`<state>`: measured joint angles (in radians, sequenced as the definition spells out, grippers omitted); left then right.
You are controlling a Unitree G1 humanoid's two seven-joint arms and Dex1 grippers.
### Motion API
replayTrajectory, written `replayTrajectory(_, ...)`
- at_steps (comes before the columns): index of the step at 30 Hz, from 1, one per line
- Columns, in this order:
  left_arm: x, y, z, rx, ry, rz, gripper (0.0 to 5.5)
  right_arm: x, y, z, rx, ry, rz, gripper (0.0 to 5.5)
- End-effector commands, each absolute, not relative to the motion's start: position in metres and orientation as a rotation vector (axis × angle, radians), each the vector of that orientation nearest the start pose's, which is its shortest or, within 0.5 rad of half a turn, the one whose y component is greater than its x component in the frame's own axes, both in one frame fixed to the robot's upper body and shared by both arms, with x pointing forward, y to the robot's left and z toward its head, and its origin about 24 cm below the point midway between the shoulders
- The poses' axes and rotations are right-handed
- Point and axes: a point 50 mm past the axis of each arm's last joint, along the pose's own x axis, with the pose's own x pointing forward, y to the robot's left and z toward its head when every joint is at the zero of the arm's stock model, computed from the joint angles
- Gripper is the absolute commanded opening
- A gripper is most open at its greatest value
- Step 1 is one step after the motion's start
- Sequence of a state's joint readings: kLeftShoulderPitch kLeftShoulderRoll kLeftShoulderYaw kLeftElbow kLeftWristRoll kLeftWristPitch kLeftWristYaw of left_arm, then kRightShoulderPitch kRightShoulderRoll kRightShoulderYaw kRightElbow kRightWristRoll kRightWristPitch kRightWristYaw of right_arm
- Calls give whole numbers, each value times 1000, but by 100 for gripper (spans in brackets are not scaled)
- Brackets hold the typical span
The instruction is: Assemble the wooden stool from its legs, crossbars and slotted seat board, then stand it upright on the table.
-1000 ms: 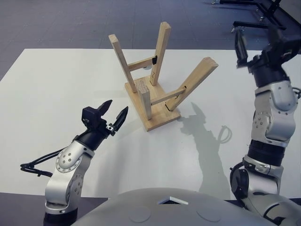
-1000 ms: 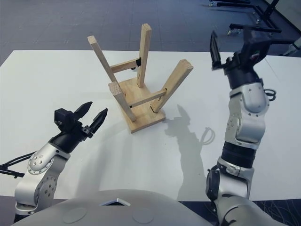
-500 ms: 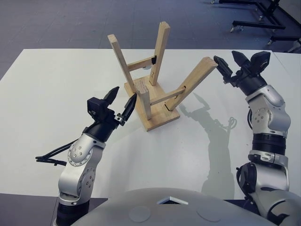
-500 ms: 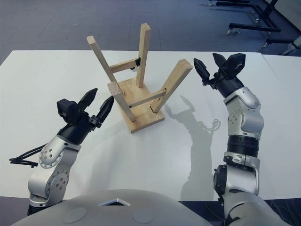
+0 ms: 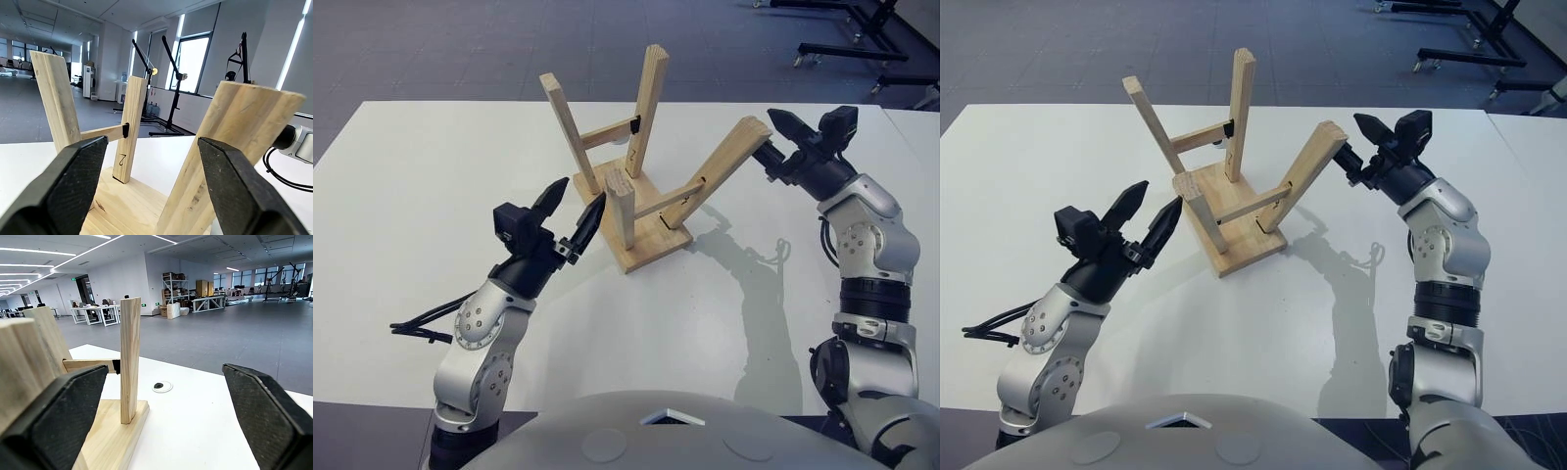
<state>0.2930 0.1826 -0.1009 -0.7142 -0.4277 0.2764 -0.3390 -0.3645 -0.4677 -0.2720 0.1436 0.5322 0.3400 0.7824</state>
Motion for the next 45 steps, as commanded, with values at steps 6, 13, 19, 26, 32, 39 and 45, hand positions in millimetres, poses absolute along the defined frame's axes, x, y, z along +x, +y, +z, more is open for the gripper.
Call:
replayTrajectory(6, 179, 122, 127, -217, -132, -654, 337, 300, -239, 135, 161, -79, 606, 430)
replayTrajectory(13, 194, 123, 125, -174, -127, -686, 337, 299, -226, 140, 122, -95, 705, 430)
replayTrajectory(19, 200, 120, 121, -153, -106, -732, 337, 291, -206, 136, 89, -81, 835, 430)
replayTrajectory(26, 200, 112, 123, -124, -89, -814, 337, 285, -184, 133, 50, -70, 912, 430)
replayTrajectory(32, 204, 102, 122, -112, -68, -877, 337, 281, -168, 134, 33, -74, 962, 430)
replayTrajectory(39, 213, 98, 120, -110, -65, -884, 337, 275, -157, 131, 29, -74, 998, 430)
replayTrajectory(45, 216, 132, 127, -78, -102, -757, 337, 278, -181, 127, -4, -58, 915, 430)
